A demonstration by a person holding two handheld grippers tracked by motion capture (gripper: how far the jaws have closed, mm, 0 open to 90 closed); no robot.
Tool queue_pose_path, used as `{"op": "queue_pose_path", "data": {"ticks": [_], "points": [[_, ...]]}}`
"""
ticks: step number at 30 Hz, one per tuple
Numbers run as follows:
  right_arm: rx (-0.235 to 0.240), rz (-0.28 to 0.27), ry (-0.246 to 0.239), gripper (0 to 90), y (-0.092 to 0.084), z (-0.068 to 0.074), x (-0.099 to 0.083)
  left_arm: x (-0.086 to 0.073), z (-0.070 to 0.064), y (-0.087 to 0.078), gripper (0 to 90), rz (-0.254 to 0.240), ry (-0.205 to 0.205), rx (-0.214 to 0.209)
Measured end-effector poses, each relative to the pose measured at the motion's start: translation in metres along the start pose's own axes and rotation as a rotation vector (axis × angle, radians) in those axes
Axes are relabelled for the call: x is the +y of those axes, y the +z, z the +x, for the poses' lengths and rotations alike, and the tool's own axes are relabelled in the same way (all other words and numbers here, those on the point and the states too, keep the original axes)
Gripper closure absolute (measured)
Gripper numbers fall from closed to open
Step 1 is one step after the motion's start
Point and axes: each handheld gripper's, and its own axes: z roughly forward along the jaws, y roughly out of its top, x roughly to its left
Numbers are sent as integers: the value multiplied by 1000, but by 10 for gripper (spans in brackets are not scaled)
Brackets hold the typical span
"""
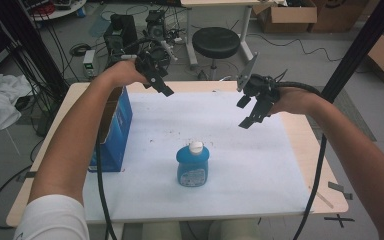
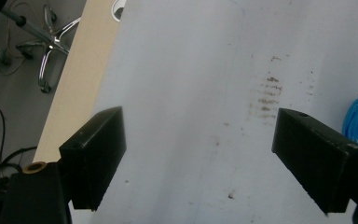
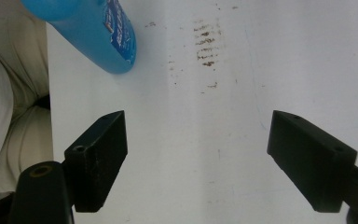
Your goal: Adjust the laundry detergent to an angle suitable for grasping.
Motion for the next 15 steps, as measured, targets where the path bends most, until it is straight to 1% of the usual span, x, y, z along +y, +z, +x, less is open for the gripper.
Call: {"op": "queue_pose_path", "data": {"ticks": [5,9,12,15], "points": [[-2,9,15,196,-2,-2,-6,2,-3,-3,181,-15,3,6],[-5,-5,8,200,-5,0,-7,4,-5,-4,181,-13,6,7],[-11,-4,15,196,-6,-1,-8,4,-6,-4,181,-11,8,9],[-10,-2,9,196,-5,1,-7,6,-8,-4,181,-11,10,12]]}}
